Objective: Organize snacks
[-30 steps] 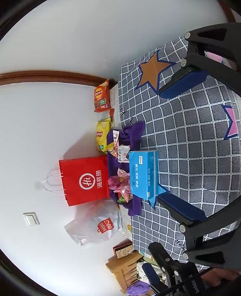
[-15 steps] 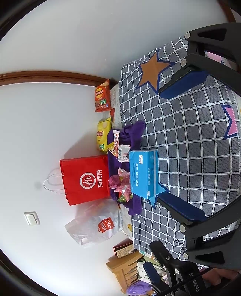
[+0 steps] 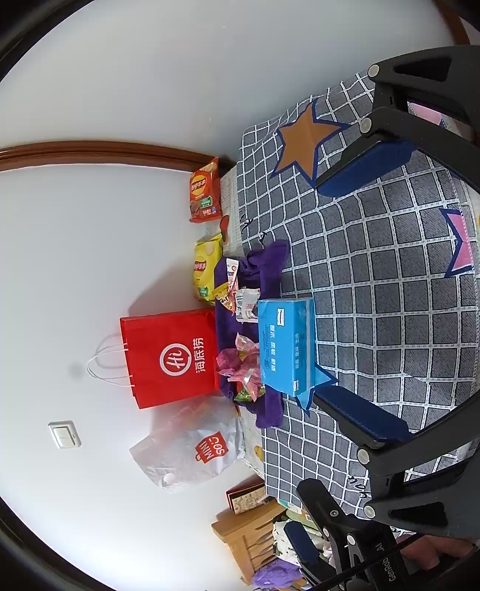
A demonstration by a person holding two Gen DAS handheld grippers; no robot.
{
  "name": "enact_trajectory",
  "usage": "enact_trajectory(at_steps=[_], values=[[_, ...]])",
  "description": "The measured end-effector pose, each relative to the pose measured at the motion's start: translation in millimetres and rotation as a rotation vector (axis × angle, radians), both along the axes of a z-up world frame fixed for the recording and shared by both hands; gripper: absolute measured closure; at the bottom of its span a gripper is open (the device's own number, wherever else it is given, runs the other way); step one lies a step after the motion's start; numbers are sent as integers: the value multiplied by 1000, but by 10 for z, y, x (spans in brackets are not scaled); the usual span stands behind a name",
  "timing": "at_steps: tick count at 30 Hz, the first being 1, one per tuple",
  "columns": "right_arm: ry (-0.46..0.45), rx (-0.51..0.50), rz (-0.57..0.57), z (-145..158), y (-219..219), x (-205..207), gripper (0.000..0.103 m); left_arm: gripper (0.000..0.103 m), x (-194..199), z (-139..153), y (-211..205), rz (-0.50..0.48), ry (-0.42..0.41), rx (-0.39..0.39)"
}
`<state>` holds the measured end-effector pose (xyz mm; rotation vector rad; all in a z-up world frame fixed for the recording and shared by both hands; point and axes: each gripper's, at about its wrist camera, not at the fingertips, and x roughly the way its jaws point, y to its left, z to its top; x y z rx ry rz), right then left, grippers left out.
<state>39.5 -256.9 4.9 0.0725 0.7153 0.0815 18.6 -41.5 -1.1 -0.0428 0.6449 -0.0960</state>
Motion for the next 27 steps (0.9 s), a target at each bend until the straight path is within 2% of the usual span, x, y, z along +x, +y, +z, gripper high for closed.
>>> enact_trajectory(at_steps=[27], values=[[-5, -4, 27, -30, 39, -4, 2, 7, 15, -3, 49, 16, -8, 12]])
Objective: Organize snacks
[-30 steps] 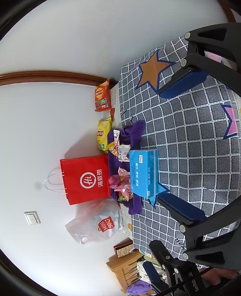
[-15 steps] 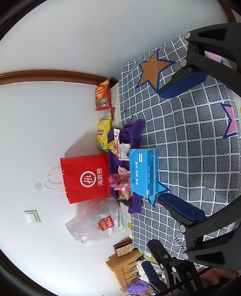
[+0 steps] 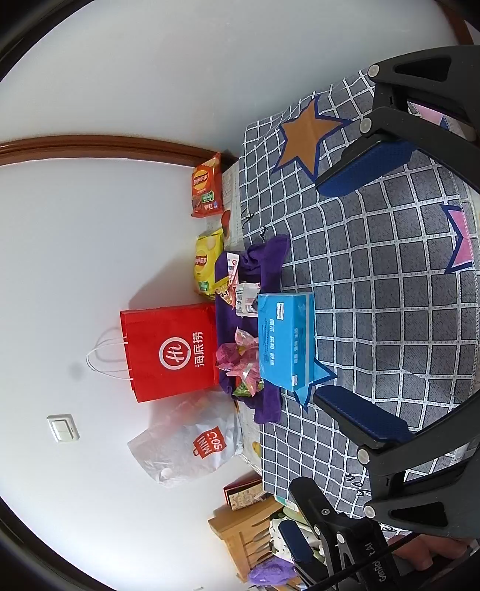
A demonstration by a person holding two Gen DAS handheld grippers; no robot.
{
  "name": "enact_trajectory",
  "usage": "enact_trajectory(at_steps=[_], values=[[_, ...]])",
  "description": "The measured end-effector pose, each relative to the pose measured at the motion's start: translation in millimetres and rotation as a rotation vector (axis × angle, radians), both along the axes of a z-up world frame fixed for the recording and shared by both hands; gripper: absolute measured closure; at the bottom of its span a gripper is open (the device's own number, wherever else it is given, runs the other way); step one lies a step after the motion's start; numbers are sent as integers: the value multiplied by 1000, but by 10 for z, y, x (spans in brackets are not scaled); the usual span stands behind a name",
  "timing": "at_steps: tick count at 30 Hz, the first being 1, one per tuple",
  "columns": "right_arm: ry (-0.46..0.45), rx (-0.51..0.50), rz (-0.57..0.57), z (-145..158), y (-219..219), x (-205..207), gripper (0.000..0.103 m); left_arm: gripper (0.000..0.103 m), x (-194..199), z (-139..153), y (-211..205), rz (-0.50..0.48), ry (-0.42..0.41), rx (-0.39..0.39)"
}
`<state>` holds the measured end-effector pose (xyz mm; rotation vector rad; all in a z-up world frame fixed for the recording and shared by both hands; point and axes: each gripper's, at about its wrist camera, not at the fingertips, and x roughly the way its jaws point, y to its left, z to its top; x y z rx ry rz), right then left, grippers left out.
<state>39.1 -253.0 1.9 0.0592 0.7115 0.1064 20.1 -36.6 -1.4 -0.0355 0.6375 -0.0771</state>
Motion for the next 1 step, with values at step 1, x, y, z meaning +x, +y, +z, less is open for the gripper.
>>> enact_trajectory(at_steps=[1], values=[[1, -2, 2, -10, 3, 6, 2, 7, 12, -4, 9, 3, -2, -1]])
